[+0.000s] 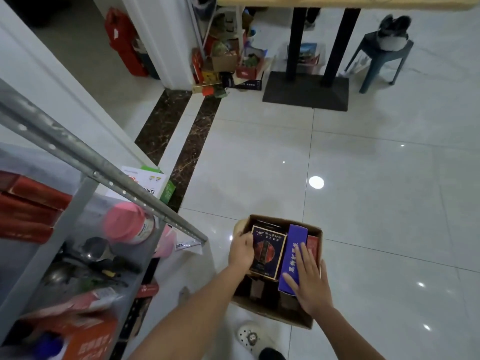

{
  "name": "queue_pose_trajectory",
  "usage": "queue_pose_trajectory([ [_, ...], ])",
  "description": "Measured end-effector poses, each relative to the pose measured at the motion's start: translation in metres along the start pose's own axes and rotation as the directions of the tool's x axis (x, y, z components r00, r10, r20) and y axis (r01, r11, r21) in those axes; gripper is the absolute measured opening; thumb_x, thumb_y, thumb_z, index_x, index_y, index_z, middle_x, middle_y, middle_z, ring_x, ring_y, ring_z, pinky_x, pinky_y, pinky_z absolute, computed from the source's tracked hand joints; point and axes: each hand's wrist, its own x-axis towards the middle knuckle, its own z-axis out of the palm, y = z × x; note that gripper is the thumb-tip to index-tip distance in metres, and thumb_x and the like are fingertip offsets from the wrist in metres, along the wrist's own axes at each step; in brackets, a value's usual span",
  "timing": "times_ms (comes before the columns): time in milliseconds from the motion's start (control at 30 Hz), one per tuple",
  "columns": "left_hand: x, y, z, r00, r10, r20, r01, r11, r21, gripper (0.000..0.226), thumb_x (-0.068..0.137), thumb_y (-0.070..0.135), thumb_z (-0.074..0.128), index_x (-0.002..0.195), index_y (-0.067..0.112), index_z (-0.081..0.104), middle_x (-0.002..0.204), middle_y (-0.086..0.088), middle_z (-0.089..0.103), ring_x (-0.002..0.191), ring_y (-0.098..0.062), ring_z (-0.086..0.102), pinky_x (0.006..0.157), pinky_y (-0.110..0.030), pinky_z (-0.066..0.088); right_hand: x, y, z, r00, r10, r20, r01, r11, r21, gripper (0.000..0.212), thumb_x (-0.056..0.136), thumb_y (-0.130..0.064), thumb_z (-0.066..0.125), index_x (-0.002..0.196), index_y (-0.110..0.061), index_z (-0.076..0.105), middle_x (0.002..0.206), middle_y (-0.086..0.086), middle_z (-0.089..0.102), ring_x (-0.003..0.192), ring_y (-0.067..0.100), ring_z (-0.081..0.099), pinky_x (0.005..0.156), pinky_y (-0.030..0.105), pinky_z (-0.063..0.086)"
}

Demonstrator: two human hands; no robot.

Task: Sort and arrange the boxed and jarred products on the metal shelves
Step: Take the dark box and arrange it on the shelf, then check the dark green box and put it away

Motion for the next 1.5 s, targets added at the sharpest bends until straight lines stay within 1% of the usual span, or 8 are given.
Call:
queue_pose_trajectory([
  [100, 0.003, -0.019, 0.009, 0.999, -0.036, 0.024, 0.03, 0.981, 0.192, 0.037, 0.104, 0.036, 0.04, 0.129, 0.016, 0.058, 0.142, -0.01, 0.044, 0.114, -0.015, 0.053, 0.085, -0.017, 0.042, 0.004, 0.0, 0.006, 0.999, 0.016, 0.029, -0.015, 1.0, -0.018, 0.105, 0.069, -0.08, -0.024, 0.155, -0.021, -0.007, 0.164, 0.001, -0.008, 0.151, 0.02, -0.003, 0.12, 0.042, 0.009],
  [300, 0.004, -0.034, 0.024, 0.98, -0.185, 0.077, 0.115, 0.833, 0.542, 0.063, 0.103, 0.045, 0.034, 0.155, 0.03, 0.002, 0.162, -0.012, -0.008, 0.149, -0.032, 0.007, 0.118, -0.045, 0.019, 0.002, -0.007, -0.002, 0.999, 0.041, 0.033, -0.04, 0.999, -0.025, 0.092, 0.093, -0.068, 0.001, 0.143, -0.006, 0.047, 0.148, 0.013, 0.046, 0.134, 0.032, 0.046, 0.1, 0.052, 0.045],
  [500, -0.012, -0.042, 0.016, 0.99, -0.101, 0.101, 0.004, 0.725, 0.689, 0.071, 0.102, 0.053, 0.028, 0.154, 0.026, -0.013, 0.161, -0.012, -0.017, 0.15, -0.031, -0.008, 0.12, -0.044, 0.008, 0.003, -0.005, 0.0, 0.997, 0.036, 0.068, -0.031, 0.996, -0.078, 0.125, 0.054, -0.08, -0.039, 0.155, -0.016, -0.004, 0.164, 0.005, -0.007, 0.151, 0.024, -0.003, 0.119, 0.047, 0.007],
  [633, -0.041, -0.052, -0.01, 0.997, -0.021, 0.076, -0.042, 0.668, 0.743, 0.073, 0.1, 0.058, 0.02, 0.153, 0.024, -0.016, 0.161, -0.008, -0.022, 0.149, -0.03, -0.016, 0.12, -0.045, 0.0, 0.002, -0.007, -0.011, 0.991, 0.067, 0.116, -0.044, 0.981, -0.187, 0.095, 0.078, -0.075, -0.009, 0.152, -0.017, -0.019, 0.162, 0.004, -0.02, 0.15, 0.024, -0.012, 0.121, 0.047, 0.003],
  [700, -0.061, -0.059, -0.03, 0.999, -0.008, 0.038, -0.023, 0.661, 0.75, 0.071, 0.1, 0.057, 0.019, 0.154, 0.024, -0.014, 0.161, -0.007, -0.021, 0.148, -0.03, -0.016, 0.12, -0.045, -0.004, -0.002, -0.016, -0.019, 0.992, 0.077, 0.103, -0.055, 0.979, -0.195, 0.085, 0.092, -0.069, 0.01, 0.153, -0.016, -0.016, 0.163, 0.004, -0.017, 0.15, 0.026, -0.012, 0.122, 0.049, 0.005],
  [933, -0.139, -0.068, -0.118, 0.956, -0.03, -0.292, 0.235, 0.678, 0.697, 0.072, 0.1, 0.058, 0.019, 0.154, 0.022, -0.013, 0.162, -0.007, -0.019, 0.148, -0.029, -0.017, 0.118, -0.045, -0.009, -0.037, -0.099, -0.06, 0.989, -0.142, 0.047, 0.149, 0.948, -0.28, 0.129, 0.041, -0.07, -0.051, 0.154, -0.02, -0.014, 0.162, 0.002, -0.019, 0.15, 0.023, -0.015, 0.119, 0.051, -0.004],
  [1067, -0.206, -0.084, -0.175, 0.888, -0.035, -0.459, 0.353, 0.691, 0.631, 0.073, 0.101, 0.057, 0.019, 0.154, 0.019, -0.012, 0.161, -0.009, -0.019, 0.148, -0.031, -0.018, 0.118, -0.048, -0.009, -0.068, -0.164, -0.066, 0.93, -0.361, 0.072, 0.365, 0.876, -0.316, 0.075, 0.095, -0.065, 0.004, 0.153, -0.022, -0.017, 0.161, 0.004, -0.023, 0.148, 0.026, -0.021, 0.119, 0.054, -0.006],
  [1500, -0.358, -0.152, -0.322, 0.581, -0.248, -0.775, 0.628, 0.742, 0.233, 0.075, 0.101, 0.056, 0.021, 0.152, 0.021, -0.021, 0.158, -0.004, -0.03, 0.145, -0.028, -0.027, 0.118, -0.048, -0.013, -0.148, -0.41, -0.097, 0.574, -0.819, -0.002, 0.761, 0.534, -0.368, 0.077, 0.098, -0.064, 0.024, 0.155, -0.026, -0.011, 0.163, 0.007, -0.017, 0.15, 0.025, -0.012, 0.119, 0.053, -0.002],
])
